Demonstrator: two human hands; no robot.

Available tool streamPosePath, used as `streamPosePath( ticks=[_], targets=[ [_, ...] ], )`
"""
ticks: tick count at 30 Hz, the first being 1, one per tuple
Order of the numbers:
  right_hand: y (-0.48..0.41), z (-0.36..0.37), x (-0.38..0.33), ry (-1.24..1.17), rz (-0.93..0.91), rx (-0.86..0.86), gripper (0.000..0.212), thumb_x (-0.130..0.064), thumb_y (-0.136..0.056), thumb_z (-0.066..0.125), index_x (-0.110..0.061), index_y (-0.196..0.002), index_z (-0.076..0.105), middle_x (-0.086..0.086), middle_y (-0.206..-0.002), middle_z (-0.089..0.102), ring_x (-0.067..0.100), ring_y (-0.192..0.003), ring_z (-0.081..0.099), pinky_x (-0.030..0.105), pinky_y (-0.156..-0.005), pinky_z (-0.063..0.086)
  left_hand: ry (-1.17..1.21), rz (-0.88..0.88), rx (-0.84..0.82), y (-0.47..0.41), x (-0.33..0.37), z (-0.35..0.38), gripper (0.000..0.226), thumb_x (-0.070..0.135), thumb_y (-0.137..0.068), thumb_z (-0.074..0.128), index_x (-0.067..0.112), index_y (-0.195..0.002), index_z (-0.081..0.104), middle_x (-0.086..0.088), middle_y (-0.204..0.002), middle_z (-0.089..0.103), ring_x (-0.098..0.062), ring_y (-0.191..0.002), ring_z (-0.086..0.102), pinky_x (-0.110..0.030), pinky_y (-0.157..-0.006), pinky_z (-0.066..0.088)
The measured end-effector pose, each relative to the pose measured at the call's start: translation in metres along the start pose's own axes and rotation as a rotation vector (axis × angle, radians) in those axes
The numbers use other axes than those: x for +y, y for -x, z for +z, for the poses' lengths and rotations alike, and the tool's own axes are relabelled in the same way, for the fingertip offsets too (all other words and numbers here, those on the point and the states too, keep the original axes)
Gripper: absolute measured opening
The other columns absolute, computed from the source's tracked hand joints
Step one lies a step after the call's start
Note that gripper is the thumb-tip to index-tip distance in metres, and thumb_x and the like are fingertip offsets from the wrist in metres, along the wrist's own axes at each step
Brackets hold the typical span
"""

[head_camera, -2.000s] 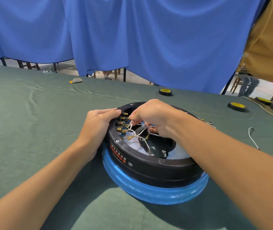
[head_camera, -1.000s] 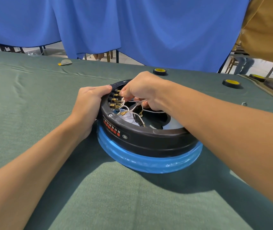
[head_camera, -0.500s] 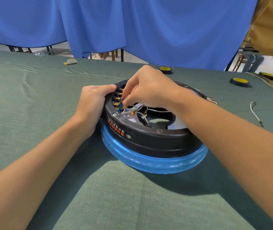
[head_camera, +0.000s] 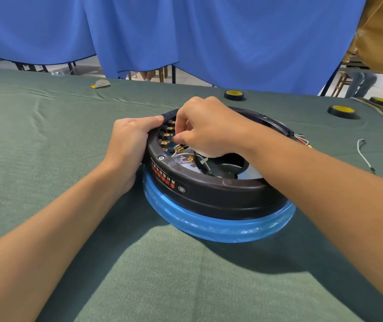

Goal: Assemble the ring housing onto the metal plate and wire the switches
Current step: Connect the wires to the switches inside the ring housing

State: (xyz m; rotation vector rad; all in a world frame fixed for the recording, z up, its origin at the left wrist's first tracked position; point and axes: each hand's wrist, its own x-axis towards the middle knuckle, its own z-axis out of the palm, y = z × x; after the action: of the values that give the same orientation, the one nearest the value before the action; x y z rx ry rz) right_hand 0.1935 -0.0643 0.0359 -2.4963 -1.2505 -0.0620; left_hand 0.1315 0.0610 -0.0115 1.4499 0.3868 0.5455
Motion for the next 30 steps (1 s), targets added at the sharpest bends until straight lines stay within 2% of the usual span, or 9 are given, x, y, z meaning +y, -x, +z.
streamPosePath(
  ticks=[3,9,14,17,22,24,27,30],
  targets=[
    [-0.0032,0.0016,0.0003,0.024,-0.008,0.0,0.006,-0.02,-0.094,0.059,-0.017,-0.09,0.056,-0.003,-0.083,0.053,0.016,-0.083,0.054,0.023,-0.058,0.043,0.012,-0.011,0.007,0.0008,0.0003,0.0007,0.018,0.015,-0.09,0.062,0.001,-0.083,0.072,-0.021,-0.088,0.065,-0.031,-0.077,0.06,-0.043,-0.077,0.048],
    [-0.0052,0.0023,0.0005,0.007,0.015,-0.016,0.006,-0.015,-0.094,0.058,-0.012,-0.092,0.063,0.002,-0.089,0.06,0.017,-0.082,0.057,0.027,-0.062,0.048,0.03,-0.02,0.002,0.0019,0.0003,0.0018,0.019,0.015,-0.091,0.061,0.003,-0.08,0.071,-0.021,-0.087,0.065,-0.03,-0.076,0.061,-0.04,-0.074,0.049],
    [-0.0045,-0.0008,0.0006,-0.028,0.027,-0.034,0.008,-0.018,-0.095,0.059,-0.014,-0.089,0.062,-0.002,-0.084,0.059,0.009,-0.075,0.054,0.02,-0.054,0.04,0.038,-0.013,-0.001,0.0023,0.0,0.0021,0.019,0.014,-0.091,0.061,0.003,-0.079,0.071,-0.019,-0.084,0.064,-0.027,-0.07,0.061,-0.035,-0.067,0.049],
    [-0.0045,-0.0019,0.0009,-0.059,0.042,-0.043,0.008,-0.02,-0.095,0.06,-0.018,-0.088,0.061,-0.005,-0.081,0.057,0.006,-0.075,0.053,0.019,-0.053,0.037,0.027,-0.018,0.004,0.0025,0.0001,0.0016,0.019,0.016,-0.091,0.062,0.004,-0.079,0.071,-0.018,-0.082,0.064,-0.027,-0.069,0.061,-0.034,-0.066,0.05],
    [-0.0052,-0.0011,0.0017,-0.075,0.049,-0.029,0.008,-0.021,-0.094,0.062,-0.019,-0.086,0.062,-0.006,-0.079,0.057,0.005,-0.075,0.053,0.018,-0.053,0.037,-0.035,-0.034,0.0,0.0027,0.0014,0.0004,0.022,0.021,-0.092,0.06,0.005,-0.081,0.07,-0.018,-0.083,0.064,-0.029,-0.074,0.06,-0.038,-0.072,0.046],
    [-0.0052,-0.0005,0.0022,-0.088,0.058,-0.023,0.008,-0.021,-0.094,0.062,-0.019,-0.086,0.062,-0.006,-0.08,0.057,0.006,-0.076,0.054,0.018,-0.054,0.038,-0.047,-0.038,-0.005,0.0049,0.0014,0.0002,0.022,0.022,-0.093,0.057,0.006,-0.085,0.07,-0.019,-0.084,0.063,-0.03,-0.076,0.058,-0.039,-0.074,0.043],
    [-0.0058,0.0002,0.0017,-0.127,0.093,-0.002,0.006,-0.02,-0.093,0.063,-0.016,-0.092,0.067,-0.002,-0.086,0.062,0.013,-0.082,0.058,0.018,-0.055,0.039,-0.047,-0.012,0.005,0.0084,0.0004,0.0019,0.026,0.02,-0.094,0.055,0.011,-0.075,0.07,-0.017,-0.08,0.063,-0.029,-0.075,0.058,-0.039,-0.074,0.042],
    [-0.0064,-0.0008,0.0007,-0.193,0.144,0.023,0.012,-0.02,-0.091,0.066,-0.011,-0.096,0.073,0.002,-0.09,0.068,0.015,-0.084,0.061,0.02,-0.056,0.045,-0.038,-0.004,0.039,0.009,-0.0007,0.0036,0.027,0.02,-0.095,0.054,0.011,-0.074,0.068,-0.014,-0.077,0.063,-0.028,-0.073,0.058,-0.038,-0.075,0.043]
  ],
)
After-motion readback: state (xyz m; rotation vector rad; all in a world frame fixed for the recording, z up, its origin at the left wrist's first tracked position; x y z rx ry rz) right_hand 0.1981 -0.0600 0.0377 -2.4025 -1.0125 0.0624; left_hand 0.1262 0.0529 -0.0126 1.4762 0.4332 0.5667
